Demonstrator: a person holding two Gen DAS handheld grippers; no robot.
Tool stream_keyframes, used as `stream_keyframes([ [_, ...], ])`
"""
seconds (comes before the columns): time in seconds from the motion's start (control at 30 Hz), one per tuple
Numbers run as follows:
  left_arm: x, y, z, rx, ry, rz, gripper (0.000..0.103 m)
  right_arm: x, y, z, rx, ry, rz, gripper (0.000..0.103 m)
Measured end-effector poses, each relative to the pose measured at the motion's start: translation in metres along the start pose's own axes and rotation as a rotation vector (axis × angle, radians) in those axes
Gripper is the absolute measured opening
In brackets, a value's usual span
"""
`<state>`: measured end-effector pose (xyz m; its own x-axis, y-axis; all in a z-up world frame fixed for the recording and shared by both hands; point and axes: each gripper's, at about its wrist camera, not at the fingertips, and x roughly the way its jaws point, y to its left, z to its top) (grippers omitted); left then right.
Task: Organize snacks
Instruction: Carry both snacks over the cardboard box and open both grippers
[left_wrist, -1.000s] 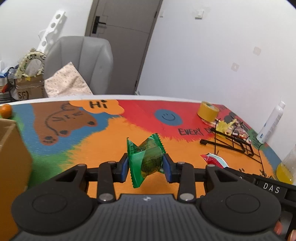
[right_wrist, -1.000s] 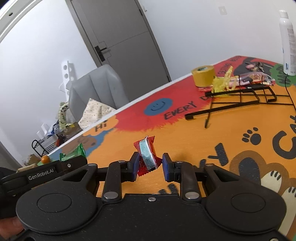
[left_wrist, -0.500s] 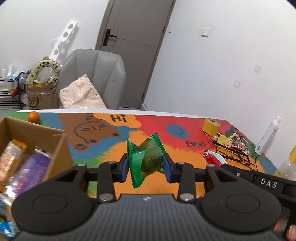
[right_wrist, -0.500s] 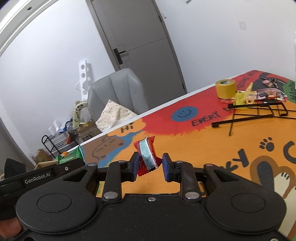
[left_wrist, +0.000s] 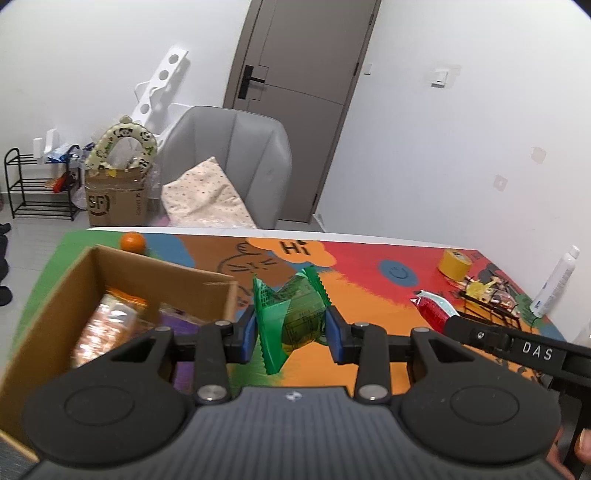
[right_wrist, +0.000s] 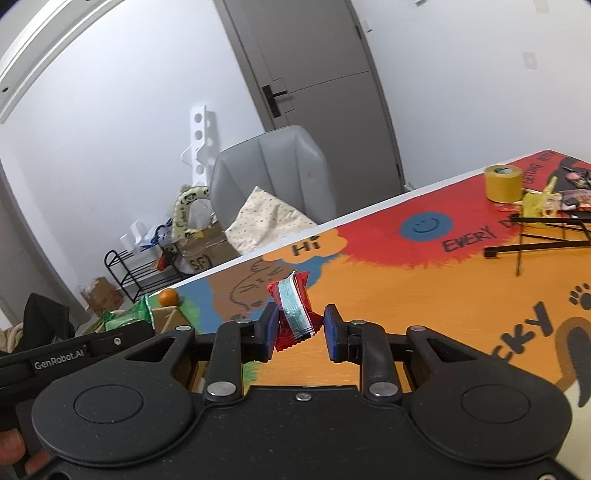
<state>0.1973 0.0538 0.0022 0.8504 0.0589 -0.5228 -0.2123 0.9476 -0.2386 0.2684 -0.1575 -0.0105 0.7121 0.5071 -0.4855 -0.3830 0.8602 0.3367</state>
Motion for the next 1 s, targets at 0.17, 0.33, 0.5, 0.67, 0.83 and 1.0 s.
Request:
stream_keyframes([
  [0.17,-0.011,0.024,0.004,-0.012,0.000,0.031,0.037,0.005,0.019,-0.002,-0.014,0.015,0.031,0.025],
  [0.33,-0.021,0.045,0.003,-0.041,0.001,0.060,0.037,0.007,0.038,-0.002,-0.045,0.027,0.053,0.025],
  [0.5,-0.027,0.063,-0.002,-0.067,0.009,0.082,0.037,0.009,0.055,-0.005,-0.068,0.036,0.078,0.025],
  [0.67,-0.035,0.076,-0.007,-0.077,0.015,0.099,0.037,0.009,0.074,-0.008,-0.089,0.043,0.105,0.025],
  [0.83,-0.045,0.092,-0.011,-0.100,0.020,0.121,0.037,0.009,0.094,-0.013,-0.112,0.054,0.133,0.025],
  [1.0,-0.055,0.102,-0.016,-0.114,0.026,0.137,0.038,0.008,0.110,-0.018,-0.129,0.064,0.157,0.025],
])
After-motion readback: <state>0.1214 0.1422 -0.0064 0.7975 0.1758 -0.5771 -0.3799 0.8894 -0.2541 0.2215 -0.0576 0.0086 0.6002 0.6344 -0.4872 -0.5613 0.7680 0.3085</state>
